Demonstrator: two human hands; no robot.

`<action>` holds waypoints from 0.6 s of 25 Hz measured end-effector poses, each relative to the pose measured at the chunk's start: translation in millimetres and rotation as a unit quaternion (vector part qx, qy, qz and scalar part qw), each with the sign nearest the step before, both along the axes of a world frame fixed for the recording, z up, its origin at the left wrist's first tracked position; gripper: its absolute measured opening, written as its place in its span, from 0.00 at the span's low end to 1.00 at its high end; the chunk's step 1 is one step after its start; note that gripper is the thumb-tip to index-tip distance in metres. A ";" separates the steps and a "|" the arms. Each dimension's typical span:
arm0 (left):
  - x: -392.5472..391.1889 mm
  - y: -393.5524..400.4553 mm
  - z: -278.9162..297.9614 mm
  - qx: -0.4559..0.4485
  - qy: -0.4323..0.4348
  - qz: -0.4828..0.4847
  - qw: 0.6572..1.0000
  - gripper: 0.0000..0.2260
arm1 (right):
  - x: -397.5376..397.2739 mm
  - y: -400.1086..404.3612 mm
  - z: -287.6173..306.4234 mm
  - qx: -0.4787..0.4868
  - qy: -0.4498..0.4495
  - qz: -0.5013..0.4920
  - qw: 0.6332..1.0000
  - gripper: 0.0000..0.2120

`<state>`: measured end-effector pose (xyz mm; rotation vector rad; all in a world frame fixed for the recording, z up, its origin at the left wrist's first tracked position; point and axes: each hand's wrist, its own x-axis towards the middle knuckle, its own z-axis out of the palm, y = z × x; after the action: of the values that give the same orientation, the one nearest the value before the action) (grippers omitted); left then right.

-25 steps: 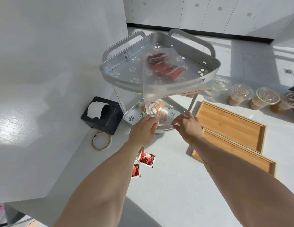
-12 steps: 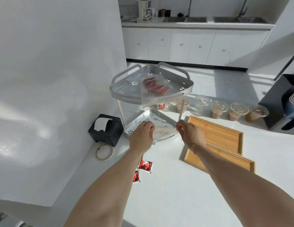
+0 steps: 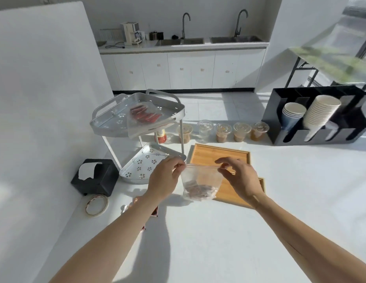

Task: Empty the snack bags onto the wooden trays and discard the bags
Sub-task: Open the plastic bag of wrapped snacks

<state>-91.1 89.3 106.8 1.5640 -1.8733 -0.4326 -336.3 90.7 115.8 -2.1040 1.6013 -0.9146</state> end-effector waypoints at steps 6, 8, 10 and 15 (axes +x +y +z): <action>-69.1 58.6 -25.4 0.036 -0.022 -0.114 0.993 0.04 | -82.0 108.4 -30.0 0.033 -0.008 -0.063 0.997 0.11; -89.7 72.9 -33.1 0.042 -0.009 -0.137 0.990 0.04 | -102.0 133.7 -39.5 0.044 0.000 -0.089 0.995 0.12; -106.8 85.1 -42.7 0.049 -0.003 -0.144 0.988 0.05 | -115.5 151.6 -44.8 0.050 0.017 -0.103 0.993 0.12; -129.6 102.1 -56.3 0.061 -0.009 -0.101 0.993 0.04 | -117.3 173.1 -59.9 0.064 0.023 -0.091 0.994 0.10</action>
<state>-220.7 191.4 50.5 1.4642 -2.0618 -0.6369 -453.6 263.7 55.8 -1.9314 1.8477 -0.7994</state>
